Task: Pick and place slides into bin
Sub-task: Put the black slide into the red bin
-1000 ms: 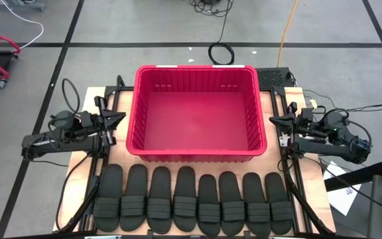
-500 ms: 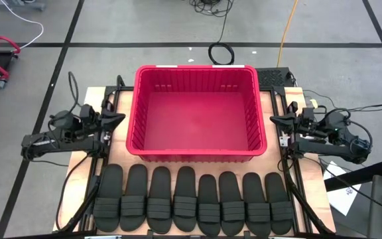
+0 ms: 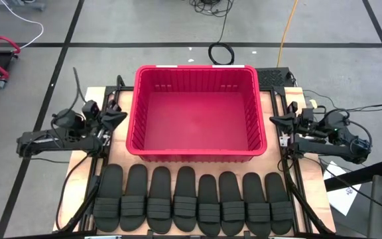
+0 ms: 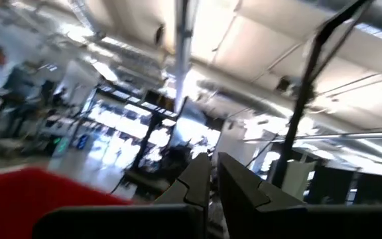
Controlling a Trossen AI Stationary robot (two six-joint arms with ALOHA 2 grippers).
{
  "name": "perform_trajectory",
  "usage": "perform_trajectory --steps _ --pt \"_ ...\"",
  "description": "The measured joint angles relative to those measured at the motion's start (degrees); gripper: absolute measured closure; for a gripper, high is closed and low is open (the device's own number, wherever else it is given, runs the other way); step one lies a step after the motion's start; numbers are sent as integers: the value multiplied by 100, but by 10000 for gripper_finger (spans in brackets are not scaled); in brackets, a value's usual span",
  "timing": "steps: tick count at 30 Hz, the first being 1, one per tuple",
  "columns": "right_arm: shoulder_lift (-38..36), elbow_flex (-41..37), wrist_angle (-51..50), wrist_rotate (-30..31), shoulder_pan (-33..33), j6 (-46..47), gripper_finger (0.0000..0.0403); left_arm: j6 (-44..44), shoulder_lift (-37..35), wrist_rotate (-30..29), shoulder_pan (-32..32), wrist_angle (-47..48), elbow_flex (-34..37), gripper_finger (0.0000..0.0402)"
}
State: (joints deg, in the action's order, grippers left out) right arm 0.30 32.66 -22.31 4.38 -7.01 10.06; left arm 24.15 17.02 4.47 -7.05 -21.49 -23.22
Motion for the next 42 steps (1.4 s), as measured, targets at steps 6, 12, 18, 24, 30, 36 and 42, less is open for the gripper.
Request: perform_trajectory --steps 6,12,18,24,30,36,42 --pt "0 -247 -19 22 -1 -199 403 -569 653 715 1 1337 -1456 371" --pt "2 -504 231 24 0 116 403 -1444 1753 628 2 5120 -4199 371" --pt "0 -515 967 24 -2 47 403 -1112 2703 819 2 7544 -5716 371" --pt "0 -59 882 14 -1 -87 403 -821 3123 1434 319 7656 -5362 371" --pt "0 930 -567 91 -2 251 403 -1298 3466 841 1209 5383 -4730 371" --pt "0 1620 -1481 157 -2 -34 403 -574 4018 324 1774 4999 -4564 371" --pt "0 1974 -1482 159 -2 -567 403 -236 4405 -353 2877 4511 -4573 375"
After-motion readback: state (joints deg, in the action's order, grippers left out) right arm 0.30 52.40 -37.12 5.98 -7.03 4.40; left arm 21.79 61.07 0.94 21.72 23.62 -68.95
